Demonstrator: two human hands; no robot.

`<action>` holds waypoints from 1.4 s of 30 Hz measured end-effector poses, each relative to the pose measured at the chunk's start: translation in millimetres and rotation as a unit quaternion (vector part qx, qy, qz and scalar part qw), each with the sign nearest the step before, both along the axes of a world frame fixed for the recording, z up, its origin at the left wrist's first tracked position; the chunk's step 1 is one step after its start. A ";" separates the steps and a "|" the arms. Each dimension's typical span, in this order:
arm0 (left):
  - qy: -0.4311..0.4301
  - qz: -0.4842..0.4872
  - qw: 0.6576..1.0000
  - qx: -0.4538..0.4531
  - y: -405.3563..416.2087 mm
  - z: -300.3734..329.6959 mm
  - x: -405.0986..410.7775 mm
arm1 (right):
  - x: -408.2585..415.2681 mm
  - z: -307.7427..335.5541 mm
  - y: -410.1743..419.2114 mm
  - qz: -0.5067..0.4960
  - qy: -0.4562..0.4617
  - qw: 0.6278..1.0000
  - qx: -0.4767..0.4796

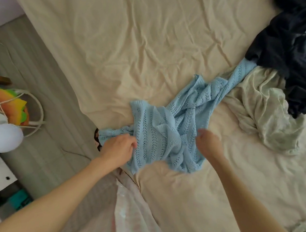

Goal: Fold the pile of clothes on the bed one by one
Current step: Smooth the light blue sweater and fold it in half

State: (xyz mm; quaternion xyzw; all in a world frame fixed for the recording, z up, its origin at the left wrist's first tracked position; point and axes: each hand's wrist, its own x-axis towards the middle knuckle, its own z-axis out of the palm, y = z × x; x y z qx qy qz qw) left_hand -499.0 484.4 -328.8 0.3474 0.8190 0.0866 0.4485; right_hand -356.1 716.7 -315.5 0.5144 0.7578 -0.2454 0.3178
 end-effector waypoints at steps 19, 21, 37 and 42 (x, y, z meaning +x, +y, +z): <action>0.012 -0.046 0.999 -0.003 41.0 18.6 22.1 | -50.5 3.5 -15.0 0.037 0.301 0.953 0.019; 0.055 0.002 0.997 0.063 49.8 12.4 15.9 | -57.3 17.9 -19.9 -0.053 0.325 0.944 -0.022; -0.144 0.102 0.983 -0.057 30.3 -20.1 -34.3 | -73.6 -25.0 26.0 0.182 -0.025 0.980 0.078; -0.063 0.148 0.987 -0.021 5.5 15.2 -99.5 | -86.5 -2.8 30.1 0.089 0.122 0.978 0.147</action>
